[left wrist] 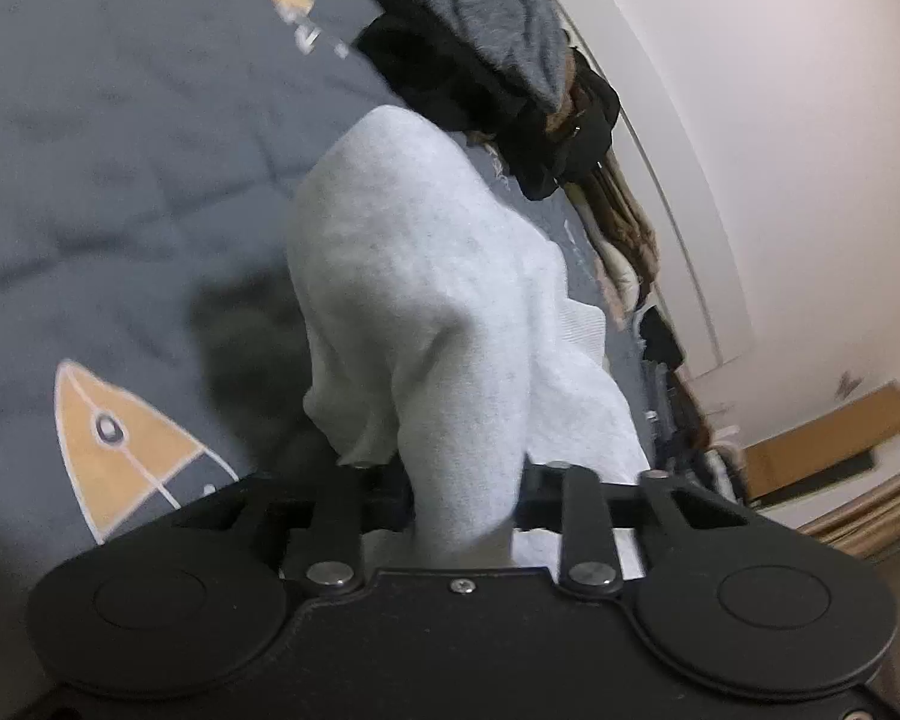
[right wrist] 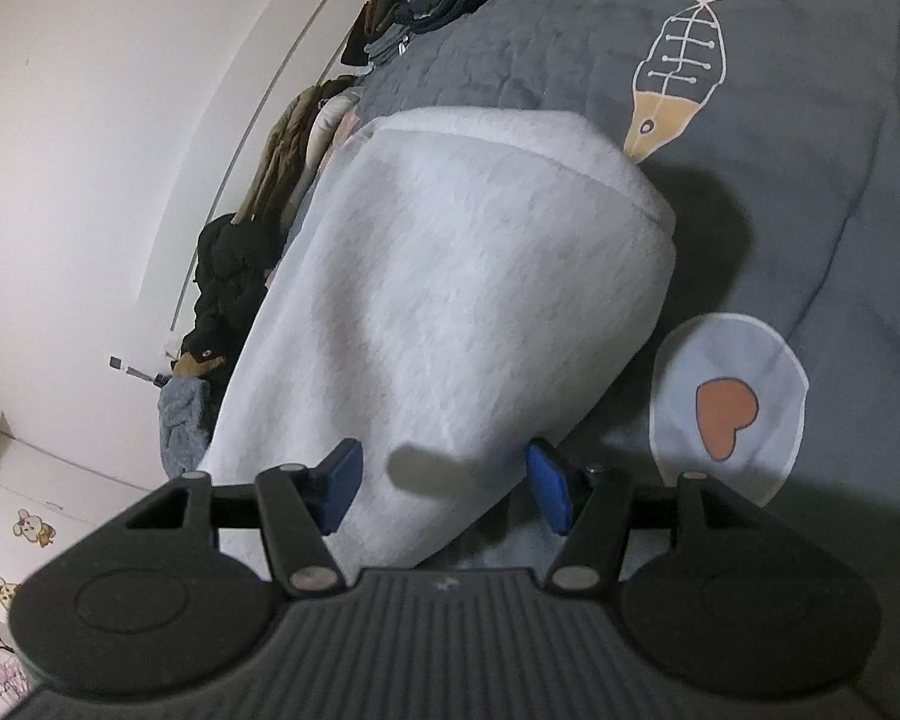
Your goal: Fold clothes
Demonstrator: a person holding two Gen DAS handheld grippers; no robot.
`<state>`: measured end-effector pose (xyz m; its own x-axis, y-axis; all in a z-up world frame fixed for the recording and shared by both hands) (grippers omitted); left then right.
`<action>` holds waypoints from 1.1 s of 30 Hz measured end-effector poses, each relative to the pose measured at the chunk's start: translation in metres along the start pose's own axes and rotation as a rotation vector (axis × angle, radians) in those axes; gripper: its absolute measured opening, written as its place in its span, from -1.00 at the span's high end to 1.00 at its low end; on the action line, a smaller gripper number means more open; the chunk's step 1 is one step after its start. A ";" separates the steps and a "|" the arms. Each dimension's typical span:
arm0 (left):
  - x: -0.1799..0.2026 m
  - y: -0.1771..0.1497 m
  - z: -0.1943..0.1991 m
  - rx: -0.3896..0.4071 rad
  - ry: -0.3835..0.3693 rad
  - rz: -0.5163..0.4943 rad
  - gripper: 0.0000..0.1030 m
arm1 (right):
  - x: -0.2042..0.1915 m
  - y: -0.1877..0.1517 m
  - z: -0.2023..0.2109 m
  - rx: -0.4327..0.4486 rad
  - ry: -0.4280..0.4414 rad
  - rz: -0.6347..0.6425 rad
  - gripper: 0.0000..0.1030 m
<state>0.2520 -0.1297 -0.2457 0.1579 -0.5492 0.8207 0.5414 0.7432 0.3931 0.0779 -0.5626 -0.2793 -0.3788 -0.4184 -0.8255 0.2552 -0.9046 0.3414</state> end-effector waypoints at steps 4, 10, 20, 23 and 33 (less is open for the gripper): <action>0.015 0.011 0.026 0.012 -0.012 -0.044 0.72 | -0.001 0.006 0.001 0.003 0.017 -0.021 -0.16; 0.044 0.019 0.081 0.037 -0.059 -0.091 0.76 | -0.009 0.009 0.009 -0.020 0.068 -0.050 -0.16; -0.027 0.016 0.088 -0.019 0.178 0.048 0.38 | -0.021 -0.007 0.026 -0.105 0.086 0.011 -0.16; -0.018 0.016 0.084 -0.027 0.156 -0.011 0.05 | -0.022 -0.010 0.032 -0.118 0.090 0.028 -0.16; -0.024 0.017 0.076 -0.020 0.145 -0.031 -0.10 | -0.003 -0.021 0.034 -0.098 0.025 -0.048 -0.47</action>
<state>0.1947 -0.0750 -0.2272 0.2578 -0.6219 0.7394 0.5643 0.7181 0.4073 0.0437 -0.5453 -0.2685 -0.3704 -0.3714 -0.8514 0.3238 -0.9107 0.2563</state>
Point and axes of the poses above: each gripper's, at about its wrist camera, not at the fingertips, and z roughly against the way its jaws point, x to its right, y to its top, the point moved 5 cm from there along -z, roughly the way its jaws point, and after that the axes turned 4 degrees about x, right-handed, at the moved point
